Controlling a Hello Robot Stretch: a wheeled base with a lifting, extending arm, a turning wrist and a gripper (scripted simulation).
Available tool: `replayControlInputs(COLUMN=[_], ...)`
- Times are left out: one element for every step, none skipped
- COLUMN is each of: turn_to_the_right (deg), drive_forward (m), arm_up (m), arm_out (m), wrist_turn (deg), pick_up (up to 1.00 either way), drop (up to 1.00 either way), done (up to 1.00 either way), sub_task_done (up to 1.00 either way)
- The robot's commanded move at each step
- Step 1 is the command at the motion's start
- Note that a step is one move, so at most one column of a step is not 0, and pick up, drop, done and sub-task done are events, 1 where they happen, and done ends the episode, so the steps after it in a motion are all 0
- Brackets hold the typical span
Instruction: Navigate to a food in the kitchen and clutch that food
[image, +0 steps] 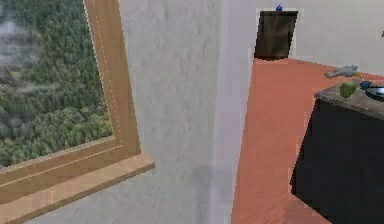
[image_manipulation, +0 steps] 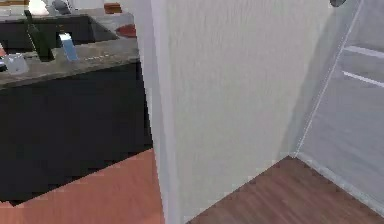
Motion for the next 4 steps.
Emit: replayControlInputs(turn_to_the_right=[45.0,3.0,0.0,-45.0], drive_forward=[0.0,0.0,0.7,0.0], arm_up=[0.0,0.0,0.0,0.0], arm_out=[0.0,0.0,0.0,0.0], wrist_turn=[0.0,0.0,0.0,0.0], pick_up=[0.0,0.0,0.0,0.0], drop=[0.0,0.0,0.0,0.0], done=[0.0,0.0,0.0,0.0], sub_task_done=[0.0,0.0,0.0,0.0])
